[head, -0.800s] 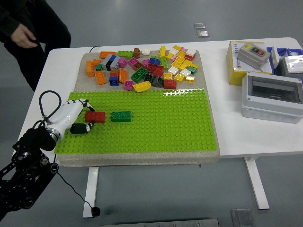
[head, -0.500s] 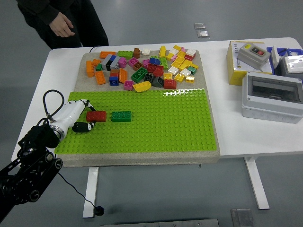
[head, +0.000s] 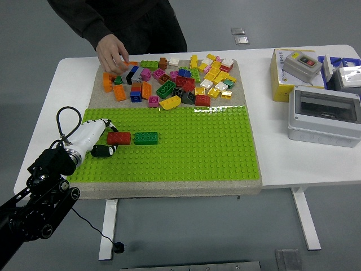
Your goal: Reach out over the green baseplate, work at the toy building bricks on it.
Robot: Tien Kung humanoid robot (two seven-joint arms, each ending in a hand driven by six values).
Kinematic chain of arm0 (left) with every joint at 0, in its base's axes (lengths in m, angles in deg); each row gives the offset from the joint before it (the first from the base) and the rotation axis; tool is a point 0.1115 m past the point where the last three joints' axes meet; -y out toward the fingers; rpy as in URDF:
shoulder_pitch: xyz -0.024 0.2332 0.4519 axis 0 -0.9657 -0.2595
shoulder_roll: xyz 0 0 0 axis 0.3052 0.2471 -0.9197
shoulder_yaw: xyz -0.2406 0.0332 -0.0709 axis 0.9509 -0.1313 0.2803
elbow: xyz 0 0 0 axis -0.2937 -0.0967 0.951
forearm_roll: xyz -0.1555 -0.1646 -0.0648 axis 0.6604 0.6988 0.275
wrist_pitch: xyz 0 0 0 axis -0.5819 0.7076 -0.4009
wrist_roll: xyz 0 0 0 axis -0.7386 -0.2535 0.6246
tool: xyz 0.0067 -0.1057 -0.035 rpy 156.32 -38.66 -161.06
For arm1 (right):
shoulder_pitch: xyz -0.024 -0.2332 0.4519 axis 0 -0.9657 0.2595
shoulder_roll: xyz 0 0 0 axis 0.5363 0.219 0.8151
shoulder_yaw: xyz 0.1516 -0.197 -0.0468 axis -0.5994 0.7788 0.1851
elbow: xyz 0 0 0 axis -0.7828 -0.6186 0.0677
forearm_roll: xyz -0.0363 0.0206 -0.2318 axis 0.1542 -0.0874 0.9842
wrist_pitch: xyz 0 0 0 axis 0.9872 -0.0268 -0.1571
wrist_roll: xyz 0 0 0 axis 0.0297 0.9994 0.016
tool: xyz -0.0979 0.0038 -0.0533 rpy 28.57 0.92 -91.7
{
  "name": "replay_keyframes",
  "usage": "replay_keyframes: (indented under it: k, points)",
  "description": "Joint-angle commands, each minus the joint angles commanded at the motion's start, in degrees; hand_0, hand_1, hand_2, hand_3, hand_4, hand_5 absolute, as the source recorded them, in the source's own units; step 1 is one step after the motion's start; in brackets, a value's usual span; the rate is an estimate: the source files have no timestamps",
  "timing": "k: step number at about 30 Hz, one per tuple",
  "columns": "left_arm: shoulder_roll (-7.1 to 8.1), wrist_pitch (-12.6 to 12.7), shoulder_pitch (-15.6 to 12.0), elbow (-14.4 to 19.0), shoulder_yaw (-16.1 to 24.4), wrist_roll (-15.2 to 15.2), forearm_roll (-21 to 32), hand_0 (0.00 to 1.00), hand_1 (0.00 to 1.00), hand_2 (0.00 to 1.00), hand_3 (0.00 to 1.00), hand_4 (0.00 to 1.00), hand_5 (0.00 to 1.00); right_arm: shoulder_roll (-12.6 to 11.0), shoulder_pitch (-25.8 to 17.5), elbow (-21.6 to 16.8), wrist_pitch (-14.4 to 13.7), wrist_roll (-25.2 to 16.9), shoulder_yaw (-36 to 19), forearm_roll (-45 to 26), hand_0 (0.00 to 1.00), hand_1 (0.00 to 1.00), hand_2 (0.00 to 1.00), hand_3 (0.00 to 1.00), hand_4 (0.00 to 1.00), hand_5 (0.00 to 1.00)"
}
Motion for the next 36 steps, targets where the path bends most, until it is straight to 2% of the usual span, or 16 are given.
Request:
replay_keyframes:
  k: [26, 36]
  points:
    - [-0.99, 0.0, 0.0, 0.7, 1.0, 0.1, -0.1, 0.995, 0.922, 0.916, 0.567, 0.607, 0.191, 0.0, 0.1, 0.0, -0.1, 0.0, -0.3, 0.4, 0.692, 0.627, 0.627, 0.708, 0.316, 0.919]
    - [-1.35, -0.1, 0.0, 0.3, 0.2, 0.1, 0.4, 0.995, 0.923, 0.915, 0.569, 0.607, 0.193, 0.0, 0.2, 0.0, -0.1, -0.1, -0.2, 0.6, 0.692, 0.627, 0.627, 0.708, 0.318, 0.92]
